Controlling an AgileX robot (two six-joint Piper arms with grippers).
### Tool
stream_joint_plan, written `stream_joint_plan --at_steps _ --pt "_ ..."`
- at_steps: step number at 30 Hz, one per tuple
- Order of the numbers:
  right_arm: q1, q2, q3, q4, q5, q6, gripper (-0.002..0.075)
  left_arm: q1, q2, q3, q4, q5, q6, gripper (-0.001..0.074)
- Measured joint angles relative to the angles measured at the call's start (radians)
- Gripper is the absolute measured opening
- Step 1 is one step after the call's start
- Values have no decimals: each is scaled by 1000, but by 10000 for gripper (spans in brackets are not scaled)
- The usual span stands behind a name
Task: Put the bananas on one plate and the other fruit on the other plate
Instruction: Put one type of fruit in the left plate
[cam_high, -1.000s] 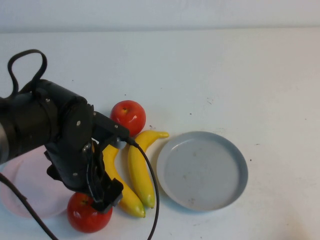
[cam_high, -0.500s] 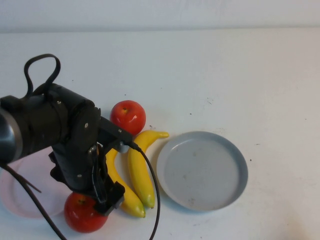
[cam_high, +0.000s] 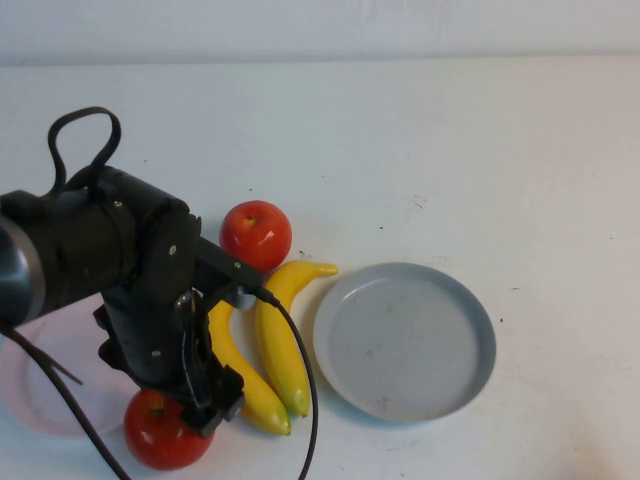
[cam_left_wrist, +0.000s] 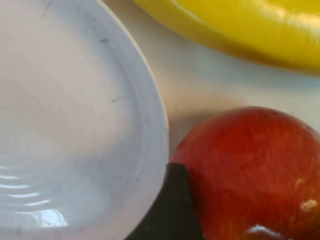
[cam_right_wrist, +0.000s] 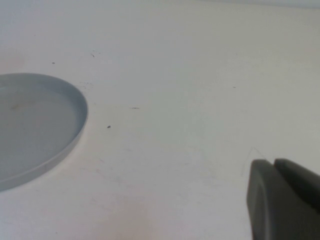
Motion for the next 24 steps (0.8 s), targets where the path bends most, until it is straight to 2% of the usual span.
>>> stream_joint_plan --at_steps 8,14,19,24 --pt "0 0 0 0 0 0 -17 0 2 -27 -4 25 0 575" --pt "0 0 0 0 0 0 -17 0 2 -162 -31 125 0 575" --pt "0 0 0 0 0 0 -17 4 2 -268 -3 140 -15 575" --pt "0 0 0 0 0 0 -17 93 16 -279 47 147 -39 575"
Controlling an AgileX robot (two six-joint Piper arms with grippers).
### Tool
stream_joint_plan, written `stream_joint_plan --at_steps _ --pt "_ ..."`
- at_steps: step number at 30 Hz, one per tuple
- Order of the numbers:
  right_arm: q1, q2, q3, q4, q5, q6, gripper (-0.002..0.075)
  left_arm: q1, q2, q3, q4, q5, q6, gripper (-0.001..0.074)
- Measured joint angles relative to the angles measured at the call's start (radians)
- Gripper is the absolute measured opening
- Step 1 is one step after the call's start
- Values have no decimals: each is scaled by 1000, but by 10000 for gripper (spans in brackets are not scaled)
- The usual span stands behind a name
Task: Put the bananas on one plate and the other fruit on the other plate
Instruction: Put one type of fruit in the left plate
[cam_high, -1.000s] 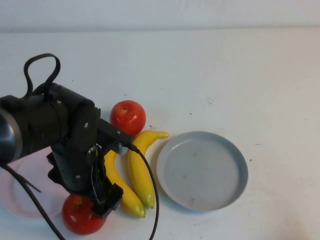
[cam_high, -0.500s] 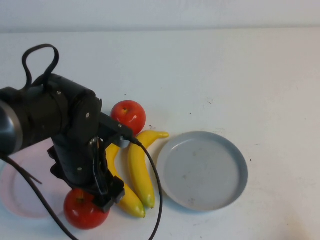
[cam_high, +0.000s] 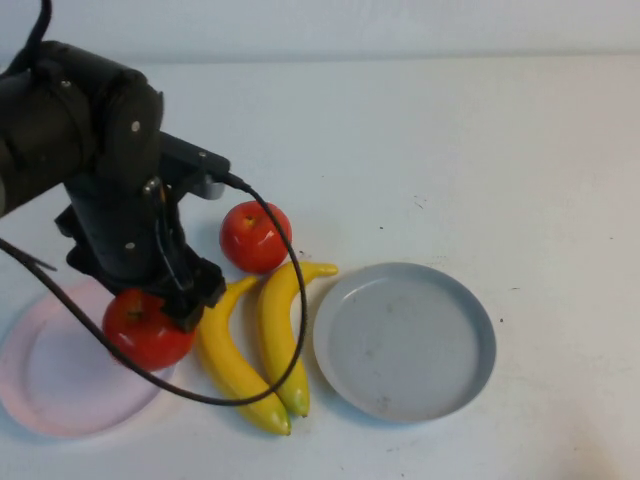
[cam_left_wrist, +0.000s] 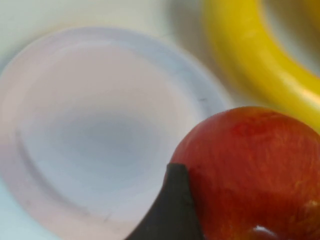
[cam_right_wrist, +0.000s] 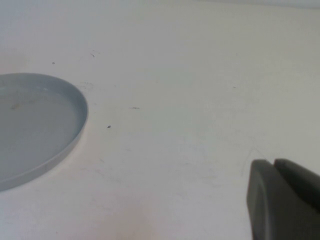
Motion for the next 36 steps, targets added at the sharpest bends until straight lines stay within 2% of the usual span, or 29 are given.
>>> stream_joint_plan --at_steps 6,11,20,25,32,36 --pt "0 0 0 0 0 0 -17 161 41 -2 -12 0 -5 575" --pt "0 0 0 0 0 0 -17 217 102 -2 -10 0 -5 575" --pt "0 0 0 0 0 0 -17 218 144 -2 -12 -14 -3 581" --pt "0 0 0 0 0 0 -17 218 144 -3 -10 -17 -3 667" --pt "0 0 0 1 0 0 -17 218 144 -12 -6 -7 -3 668" --pt "0 0 0 1 0 0 -17 218 144 -81 -12 -1 -3 668"
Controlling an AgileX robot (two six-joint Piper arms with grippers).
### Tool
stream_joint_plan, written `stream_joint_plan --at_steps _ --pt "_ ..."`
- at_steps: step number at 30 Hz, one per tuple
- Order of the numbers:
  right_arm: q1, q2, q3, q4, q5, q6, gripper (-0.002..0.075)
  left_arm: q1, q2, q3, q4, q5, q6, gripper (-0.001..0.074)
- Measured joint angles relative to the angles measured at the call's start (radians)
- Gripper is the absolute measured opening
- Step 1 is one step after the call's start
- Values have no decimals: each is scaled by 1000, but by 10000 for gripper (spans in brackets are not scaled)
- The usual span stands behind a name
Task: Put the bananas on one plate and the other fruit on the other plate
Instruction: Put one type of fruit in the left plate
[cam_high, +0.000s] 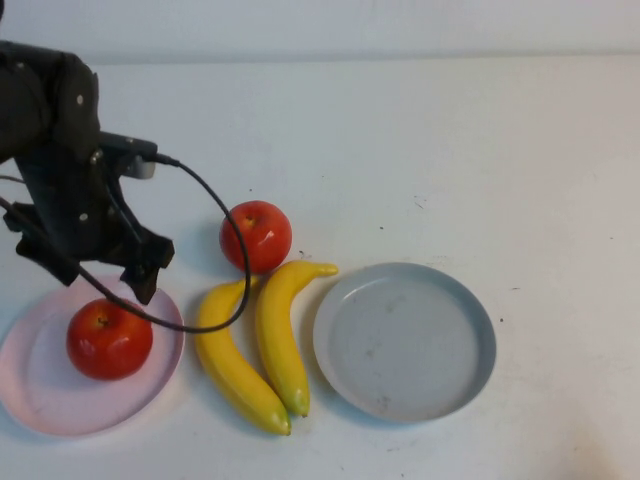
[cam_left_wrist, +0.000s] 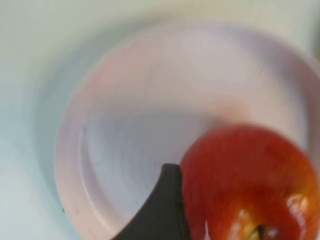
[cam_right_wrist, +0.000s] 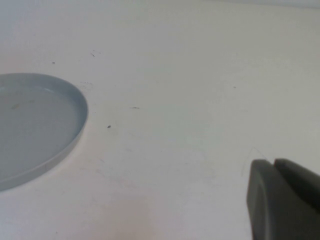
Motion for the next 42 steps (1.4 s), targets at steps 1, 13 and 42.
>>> stream_joint_plan --at_steps 1,13,42 --pt "0 0 0 0 0 0 -17 0 0 -28 -10 0 -2 668" --pt "0 0 0 0 0 0 -17 -13 59 -227 -240 -30 144 669" --pt "0 0 0 0 1 0 -17 -164 309 -404 -90 -167 218 669"
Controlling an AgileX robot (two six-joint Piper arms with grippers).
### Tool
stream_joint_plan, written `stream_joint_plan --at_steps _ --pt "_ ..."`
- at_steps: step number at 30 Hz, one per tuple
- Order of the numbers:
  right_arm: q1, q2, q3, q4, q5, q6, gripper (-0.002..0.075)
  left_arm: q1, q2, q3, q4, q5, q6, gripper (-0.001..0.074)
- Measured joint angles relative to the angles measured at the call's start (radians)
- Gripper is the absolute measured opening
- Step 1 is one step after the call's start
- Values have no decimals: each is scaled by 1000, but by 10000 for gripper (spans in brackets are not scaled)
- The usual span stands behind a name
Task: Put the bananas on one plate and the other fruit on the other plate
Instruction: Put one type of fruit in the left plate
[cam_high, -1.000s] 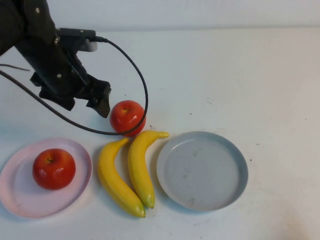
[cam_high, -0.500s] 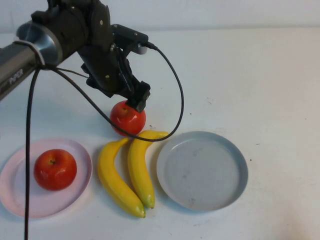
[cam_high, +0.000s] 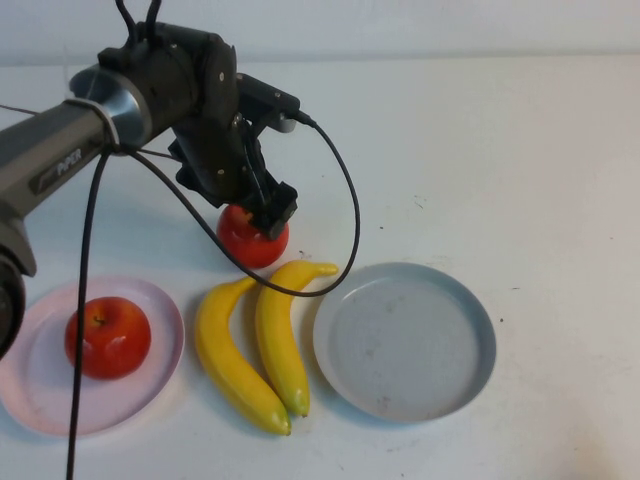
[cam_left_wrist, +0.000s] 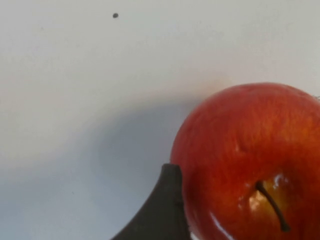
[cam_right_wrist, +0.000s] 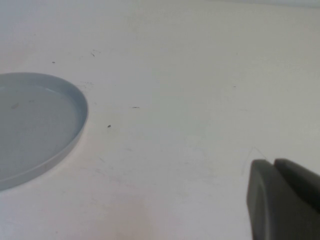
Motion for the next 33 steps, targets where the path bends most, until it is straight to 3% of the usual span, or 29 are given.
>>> stream_joint_plan --at_steps 19,24,33 --pt "0 0 0 2 2 0 -17 0 32 -22 2 1 -16 666" --pt "0 0 0 17 2 0 -17 0 37 -33 2 12 -42 593" --pt "0 0 0 23 2 0 -17 0 37 -44 2 67 -46 592"
